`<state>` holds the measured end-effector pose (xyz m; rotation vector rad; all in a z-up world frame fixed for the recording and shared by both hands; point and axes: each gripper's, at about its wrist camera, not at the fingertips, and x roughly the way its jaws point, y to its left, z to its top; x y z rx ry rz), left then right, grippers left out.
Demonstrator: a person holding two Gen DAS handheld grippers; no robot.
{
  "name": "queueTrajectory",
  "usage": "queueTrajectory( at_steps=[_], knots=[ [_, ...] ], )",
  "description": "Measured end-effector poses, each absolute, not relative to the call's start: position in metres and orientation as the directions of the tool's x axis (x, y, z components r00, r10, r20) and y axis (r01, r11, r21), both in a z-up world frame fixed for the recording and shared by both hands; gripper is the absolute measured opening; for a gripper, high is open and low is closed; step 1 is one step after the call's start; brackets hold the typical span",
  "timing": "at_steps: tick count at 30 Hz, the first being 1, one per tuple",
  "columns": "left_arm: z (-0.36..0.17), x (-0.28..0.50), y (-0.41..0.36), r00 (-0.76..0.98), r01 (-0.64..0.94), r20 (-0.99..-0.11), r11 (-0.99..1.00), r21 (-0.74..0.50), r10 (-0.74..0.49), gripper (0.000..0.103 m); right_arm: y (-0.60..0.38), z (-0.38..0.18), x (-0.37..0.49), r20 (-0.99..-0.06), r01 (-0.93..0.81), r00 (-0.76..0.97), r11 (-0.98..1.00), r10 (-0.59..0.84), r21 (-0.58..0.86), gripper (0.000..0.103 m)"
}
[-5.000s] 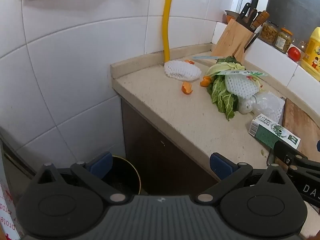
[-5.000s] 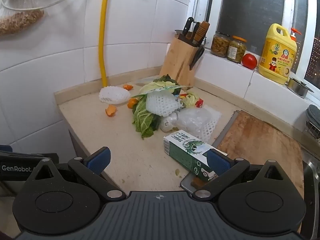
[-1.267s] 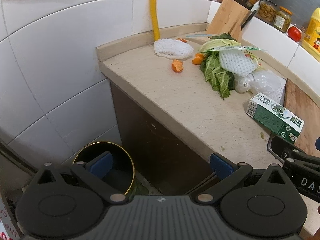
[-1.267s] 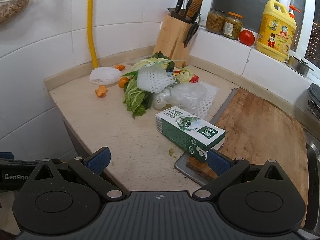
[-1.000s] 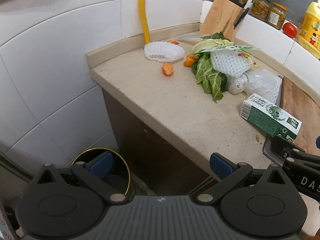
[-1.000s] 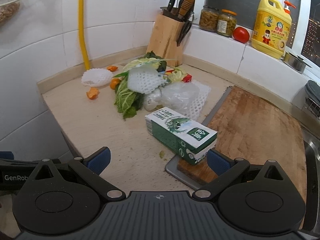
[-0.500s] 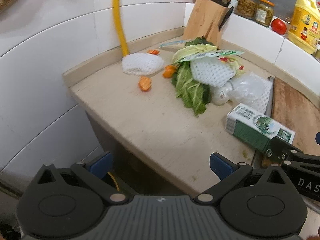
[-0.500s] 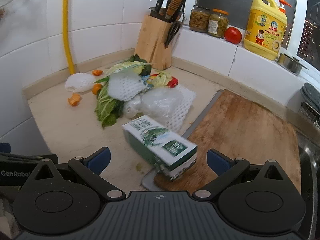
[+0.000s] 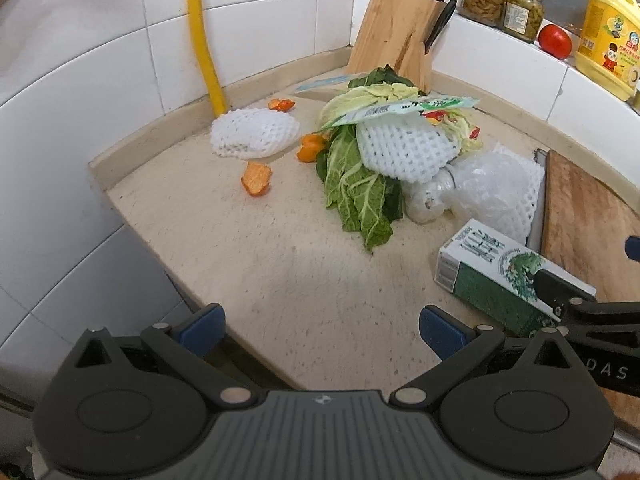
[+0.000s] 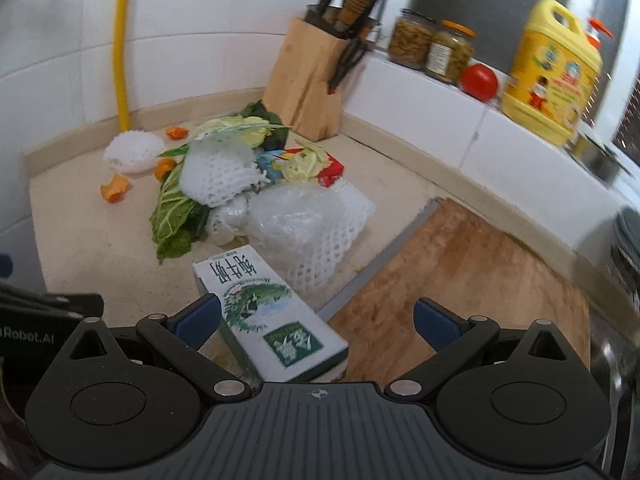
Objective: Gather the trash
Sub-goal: 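Move the right tool to the green-and-white milk carton and close on it, then reach the left tool to the white foam net, close and lift it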
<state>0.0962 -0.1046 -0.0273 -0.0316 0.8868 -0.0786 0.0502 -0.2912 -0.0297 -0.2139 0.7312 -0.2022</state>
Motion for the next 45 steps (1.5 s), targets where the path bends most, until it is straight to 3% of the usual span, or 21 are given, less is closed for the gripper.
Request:
queueTrajectory(
  at_steps=[13,17,21,30,45],
  knots=[
    [-0.037,0.118,-0.11,0.605,0.087,-0.786,0.992,-0.093,-0.127,0.099,-0.295,-0.042,0.087,-0.715,-0.181,0.69,0.929,-0.114,-0.323,0.1],
    [-0.041,0.123,-0.112,0.585,0.1,-0.798,0.989,-0.109,-0.147,0.099,-0.296,-0.048,0.092,-0.765,-0.253,0.643,0.933,-0.037,-0.257,0.077],
    [-0.045,0.128,-0.114,0.57,0.094,-0.808,0.989,-0.114,-0.147,0.099,-0.299,-0.054,0.099,-0.804,-0.286,0.595,0.937,0.009,-0.201,0.066],
    [-0.036,0.14,-0.109,0.588,0.086,-0.79,0.985,-0.152,-0.173,0.099,-0.306,-0.054,0.105,-0.818,-0.301,0.571,0.943,0.063,-0.138,0.061],
    [-0.02,0.16,-0.1,0.645,0.124,-0.733,0.976,-0.179,-0.216,0.099,-0.317,-0.053,0.11,-0.81,-0.265,0.578,0.962,0.101,-0.07,0.061]
  ],
)
